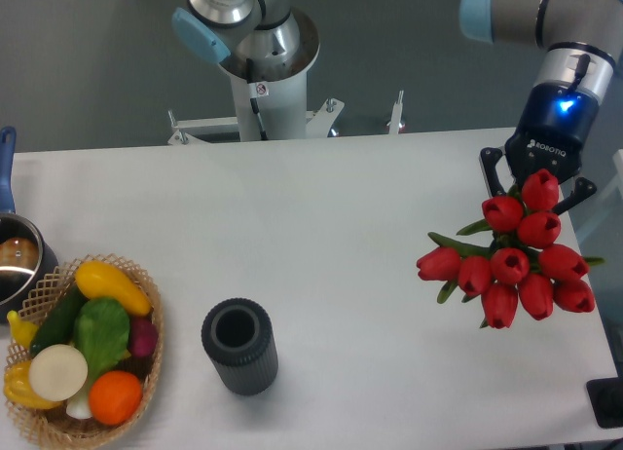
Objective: Insert the flowers into the vase
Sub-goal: 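Hold the red tulip bouquet and start moving it toward the black vase, then carry the tulip bouquet over the black vase, stems above its opening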
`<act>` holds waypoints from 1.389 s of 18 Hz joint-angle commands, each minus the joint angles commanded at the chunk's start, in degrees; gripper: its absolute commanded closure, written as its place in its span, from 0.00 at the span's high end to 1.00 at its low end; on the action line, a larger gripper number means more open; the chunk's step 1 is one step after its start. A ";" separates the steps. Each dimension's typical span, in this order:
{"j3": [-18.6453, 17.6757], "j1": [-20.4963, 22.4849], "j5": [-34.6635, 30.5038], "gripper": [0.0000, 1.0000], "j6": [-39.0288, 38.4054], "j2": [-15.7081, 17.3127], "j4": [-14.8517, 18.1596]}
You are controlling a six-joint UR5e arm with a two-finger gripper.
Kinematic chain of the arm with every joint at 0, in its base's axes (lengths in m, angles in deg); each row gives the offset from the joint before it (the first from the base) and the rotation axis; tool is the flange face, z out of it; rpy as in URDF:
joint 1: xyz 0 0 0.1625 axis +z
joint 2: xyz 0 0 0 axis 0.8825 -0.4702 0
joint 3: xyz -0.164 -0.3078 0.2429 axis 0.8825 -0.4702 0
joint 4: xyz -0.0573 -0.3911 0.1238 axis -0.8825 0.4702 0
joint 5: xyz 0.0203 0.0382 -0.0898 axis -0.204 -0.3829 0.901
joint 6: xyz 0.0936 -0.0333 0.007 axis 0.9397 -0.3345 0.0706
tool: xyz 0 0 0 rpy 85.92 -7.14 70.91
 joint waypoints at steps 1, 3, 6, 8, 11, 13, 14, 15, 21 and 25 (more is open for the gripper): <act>0.09 -0.61 0.00 0.12 0.44 -0.09 -0.09; 0.35 -2.72 0.09 0.12 1.67 -0.18 -0.44; 0.53 -5.79 0.18 0.12 1.58 -0.62 -0.79; 0.53 -8.08 0.35 0.12 1.15 -0.27 -0.79; 0.53 -11.68 0.96 0.12 1.32 -0.35 -1.14; 0.62 -12.57 2.28 0.12 1.32 -0.35 -1.23; 0.62 -13.36 5.42 0.12 1.58 -0.61 -1.23; 0.70 -14.49 7.97 0.12 1.67 -0.88 -1.93; 0.44 -16.87 17.92 0.12 3.51 -1.76 -1.93; -0.96 -17.76 23.63 0.12 3.60 -2.11 -1.93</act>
